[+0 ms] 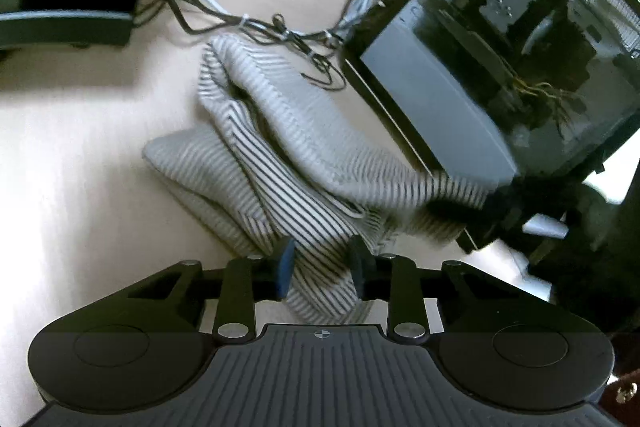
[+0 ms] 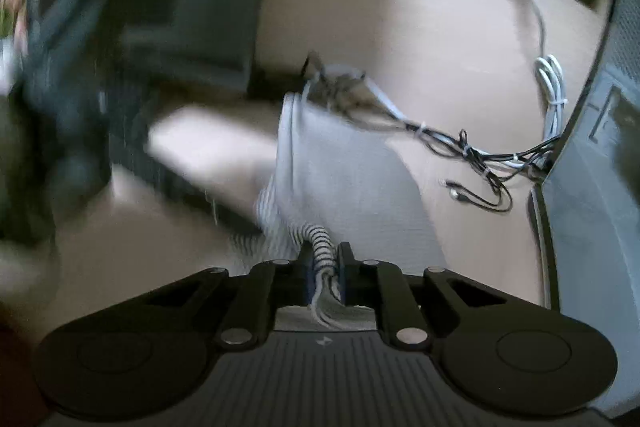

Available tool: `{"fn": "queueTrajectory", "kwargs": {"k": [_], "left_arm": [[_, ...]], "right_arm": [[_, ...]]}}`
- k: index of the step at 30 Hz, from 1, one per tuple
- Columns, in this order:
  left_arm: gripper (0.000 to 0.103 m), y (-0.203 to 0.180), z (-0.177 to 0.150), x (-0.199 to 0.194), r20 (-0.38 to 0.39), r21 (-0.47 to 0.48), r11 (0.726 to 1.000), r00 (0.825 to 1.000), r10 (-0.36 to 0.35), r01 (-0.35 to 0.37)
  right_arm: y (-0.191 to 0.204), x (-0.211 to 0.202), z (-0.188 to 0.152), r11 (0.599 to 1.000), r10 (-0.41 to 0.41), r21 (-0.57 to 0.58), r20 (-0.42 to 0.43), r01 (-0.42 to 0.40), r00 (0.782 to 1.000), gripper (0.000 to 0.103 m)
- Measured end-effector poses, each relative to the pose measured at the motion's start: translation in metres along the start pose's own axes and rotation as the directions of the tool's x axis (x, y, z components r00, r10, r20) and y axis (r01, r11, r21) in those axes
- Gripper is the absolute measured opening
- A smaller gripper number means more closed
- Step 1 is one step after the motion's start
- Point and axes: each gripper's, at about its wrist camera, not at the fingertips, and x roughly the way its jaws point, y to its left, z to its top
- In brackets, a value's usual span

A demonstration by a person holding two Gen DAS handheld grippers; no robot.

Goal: Fold clothes
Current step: 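Grasp the folded sweater edge with the right gripper while the left gripper grasps the other edge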

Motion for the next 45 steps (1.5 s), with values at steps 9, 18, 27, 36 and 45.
{"fn": "queueTrajectory", "kwargs": {"k": [9, 18, 27, 36, 45], "left_arm": [[0.047, -0.019, -0.014, -0.001, -0.035, 0.169, 0.985, 0.999, -0.026, 0.032], [0.051, -0.006, 0.017, -0.053, 0.135, 0.14, 0.99, 0.991, 0.005, -0.024], [0.046, 0.024, 0.07, -0.003, 0.147, 0.018, 0.991, 0.981, 0.128, -0.132], [0.044, 0.06, 0.056, 0.005, 0.11, -0.154, 0.985, 0.989, 0.097, -0.08], [0.068, 0.049, 0.041, -0.049, 0.197, -0.157, 0.986, 0.976, 0.093, -0.062]], "right_arm": [[-0.022, 0.043, 0.017, 0.934, 0.267, 0.269, -0.079, -0.237, 0.961, 0.011], [0.016, 0.061, -0.018, 0.979, 0.206, 0.04, -0.222, -0.202, 0.953, 0.012], [0.038, 0.048, -0.024, 0.979, 0.106, -0.149, -0.213, -0.14, 0.971, 0.013], [0.076, 0.026, -0.015, 0.924, -0.04, -0.381, -0.015, 0.031, 0.999, 0.055], [0.085, 0.076, -0.032, 0.824, -0.147, -0.555, -0.012, 0.116, 0.989, 0.066]]}}
